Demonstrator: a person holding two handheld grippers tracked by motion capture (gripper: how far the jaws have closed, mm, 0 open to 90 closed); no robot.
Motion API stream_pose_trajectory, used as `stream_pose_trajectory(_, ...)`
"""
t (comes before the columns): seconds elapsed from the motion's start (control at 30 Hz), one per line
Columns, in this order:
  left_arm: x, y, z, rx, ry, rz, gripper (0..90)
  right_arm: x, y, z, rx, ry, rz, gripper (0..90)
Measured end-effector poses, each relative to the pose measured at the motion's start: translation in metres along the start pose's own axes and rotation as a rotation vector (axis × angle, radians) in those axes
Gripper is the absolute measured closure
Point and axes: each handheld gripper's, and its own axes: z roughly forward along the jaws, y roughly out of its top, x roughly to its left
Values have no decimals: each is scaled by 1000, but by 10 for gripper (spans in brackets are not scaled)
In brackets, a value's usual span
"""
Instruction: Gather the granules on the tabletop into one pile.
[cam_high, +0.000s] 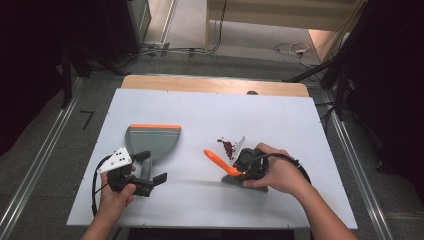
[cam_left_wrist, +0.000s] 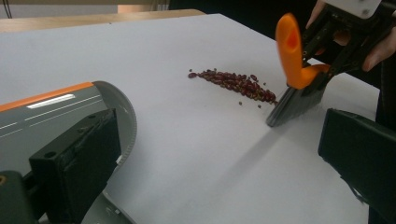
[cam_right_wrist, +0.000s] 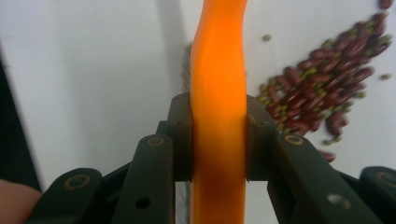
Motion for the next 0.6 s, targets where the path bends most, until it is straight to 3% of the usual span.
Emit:
stream_pose_trajectory(0.13,0,0,0,0,1,0,0,-13,3,4,-37,-1,-19,680)
stream_pose_trajectory(0.17,0,0,0,0,0,0,0,-15,2,5,-36,10,0,679)
stream_pose_trajectory(0.3,1,0,-1,1,2,-2,0,-28,0,9,-77,16,-7,677)
stream_pose_trajectory(0.4,1,0,0,2,3,-2,0,-35,1,10,-93,14,-25,676)
stream_pose_trajectory(0.6,0,-1,0,4,0,-3,0,-48,3,12,-109,8,-16,675)
